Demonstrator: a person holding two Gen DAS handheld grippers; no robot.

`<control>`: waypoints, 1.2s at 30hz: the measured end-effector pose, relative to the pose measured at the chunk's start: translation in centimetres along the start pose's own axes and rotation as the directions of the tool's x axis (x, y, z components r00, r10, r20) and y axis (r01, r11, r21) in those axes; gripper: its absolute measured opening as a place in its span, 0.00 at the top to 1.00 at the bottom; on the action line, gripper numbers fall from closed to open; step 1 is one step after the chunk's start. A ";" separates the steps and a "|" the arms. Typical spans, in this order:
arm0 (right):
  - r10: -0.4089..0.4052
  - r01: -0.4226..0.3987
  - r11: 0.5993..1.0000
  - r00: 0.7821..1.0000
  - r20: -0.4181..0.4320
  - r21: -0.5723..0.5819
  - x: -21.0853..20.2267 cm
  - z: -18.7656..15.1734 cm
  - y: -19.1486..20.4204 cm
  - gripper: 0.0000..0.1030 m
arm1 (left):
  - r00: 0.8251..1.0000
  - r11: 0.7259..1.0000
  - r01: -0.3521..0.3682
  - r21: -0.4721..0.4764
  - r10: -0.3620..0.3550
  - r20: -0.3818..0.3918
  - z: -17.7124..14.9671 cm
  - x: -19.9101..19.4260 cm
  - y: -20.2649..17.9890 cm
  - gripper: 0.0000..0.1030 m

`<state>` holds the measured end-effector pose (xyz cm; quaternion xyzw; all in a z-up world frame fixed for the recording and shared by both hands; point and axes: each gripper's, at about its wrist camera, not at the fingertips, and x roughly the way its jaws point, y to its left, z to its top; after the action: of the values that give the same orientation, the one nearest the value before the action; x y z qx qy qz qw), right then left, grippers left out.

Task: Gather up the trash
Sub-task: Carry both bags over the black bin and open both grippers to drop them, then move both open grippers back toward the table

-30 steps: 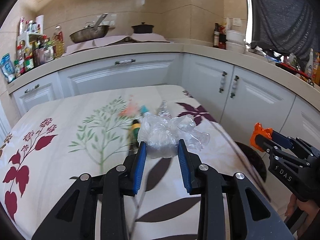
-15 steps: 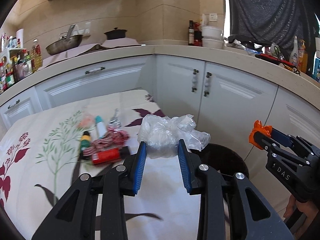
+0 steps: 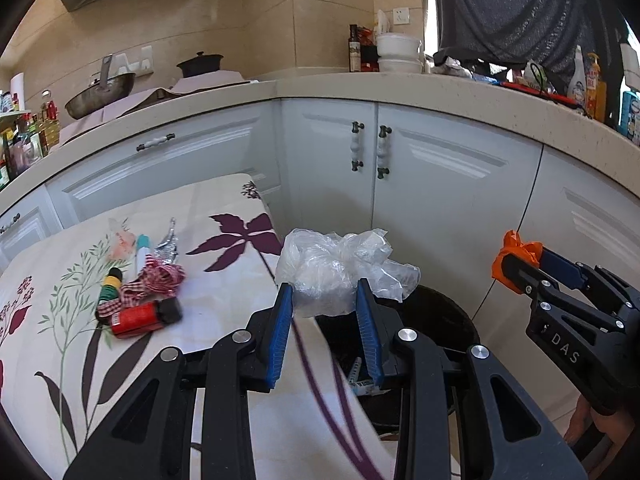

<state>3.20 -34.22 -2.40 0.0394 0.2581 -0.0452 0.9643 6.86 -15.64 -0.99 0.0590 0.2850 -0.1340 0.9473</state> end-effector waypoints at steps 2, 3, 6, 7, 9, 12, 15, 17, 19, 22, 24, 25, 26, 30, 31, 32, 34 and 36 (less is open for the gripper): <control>0.000 0.000 1.000 1.000 -0.001 0.004 0.2 0.0 -0.5 0.61 | 1.000 1.000 -0.001 0.006 0.001 -0.005 0.0 0.4 -0.4 0.68; -0.001 0.001 1.000 1.000 -0.002 0.006 0.3 -0.1 -0.6 0.61 | 1.000 1.000 -0.001 0.008 0.001 -0.006 0.0 0.5 -0.6 0.68; -0.003 0.003 1.000 1.000 -0.005 0.011 0.5 -0.2 -1.1 0.61 | 1.000 1.000 -0.004 0.012 0.004 -0.015 0.0 1.1 -1.1 0.68; -0.004 0.005 1.000 1.000 -0.008 0.013 0.6 -0.3 -1.3 0.61 | 1.000 1.000 -0.005 0.011 0.005 -0.018 0.0 1.3 -1.2 0.68; -0.005 0.005 1.000 1.000 -0.012 0.014 0.9 -0.3 -1.4 0.61 | 1.000 1.000 -0.008 0.013 0.008 -0.020 0.0 1.6 -1.3 0.68; -0.005 0.006 1.000 1.000 -0.016 0.017 1.3 -0.3 -1.6 0.61 | 1.000 1.000 -0.009 0.013 0.009 -0.026 0.0 2.0 -1.5 0.68; -0.006 0.006 1.000 1.000 -0.019 0.020 1.7 -0.4 -1.7 0.61 | 0.999 1.000 -0.009 0.014 0.010 -0.034 0.1 2.4 -1.8 0.68; -0.007 0.007 1.000 1.000 -0.022 0.021 2.0 -0.3 -1.8 0.61 | 0.999 1.000 -0.009 0.013 0.009 -0.037 0.1 2.7 -2.0 0.68; -0.008 0.009 1.000 1.000 -0.027 0.023 2.5 -0.3 -1.9 0.61 | 0.999 1.000 -0.007 0.013 0.007 -0.041 0.1 2.9 -2.2 0.68; -0.008 0.009 1.000 0.999 -0.034 0.027 3.0 -0.3 -2.1 0.61 | 0.999 1.000 -0.007 0.013 0.007 -0.049 0.2 3.3 -2.4 0.68; -0.010 0.011 1.000 0.999 -0.036 0.028 3.2 -0.4 -2.2 0.61 | 0.999 1.000 -0.006 0.010 0.007 -0.053 0.3 3.6 -2.5 0.68; -0.010 0.011 1.000 0.999 -0.037 0.029 3.4 -0.4 -2.2 0.61 | 0.999 1.000 -0.007 0.008 0.008 -0.054 0.3 3.7 -2.5 0.68; -0.011 0.012 0.999 0.999 -0.038 0.031 3.6 -0.4 -2.3 0.61 | 0.998 1.000 -0.009 0.007 0.009 -0.055 0.4 3.8 -2.6 0.68; -0.010 0.011 0.999 0.999 -0.036 0.042 4.2 -0.2 -2.6 0.58 | 0.996 1.000 -0.005 -0.001 0.005 -0.083 0.5 4.5 -2.7 0.64; -0.011 0.013 0.999 0.999 -0.034 0.046 4.3 -0.2 -2.7 0.52 | 0.996 1.000 -0.002 -0.004 0.002 -0.087 0.6 4.6 -2.6 0.62; -0.012 0.014 0.999 0.999 -0.033 0.049 4.4 -0.1 -2.7 0.49 | 0.996 1.000 -0.002 -0.007 0.002 -0.086 0.6 4.6 -2.6 0.57; -0.013 0.015 0.999 0.999 -0.035 0.052 4.6 -0.1 -2.8 0.49 | 0.997 1.000 -0.001 -0.011 0.000 -0.083 0.7 4.6 -2.5 0.54; -0.012 0.014 0.998 0.999 -0.036 0.054 4.7 0.0 -2.8 0.49 | 0.997 1.000 0.000 -0.010 -0.001 -0.081 0.6 4.5 -2.6 0.53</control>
<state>6.96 -37.31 -4.91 0.0648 0.2744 -0.0576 0.9577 10.09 -19.21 -3.07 0.0593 0.3237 -0.1304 0.9352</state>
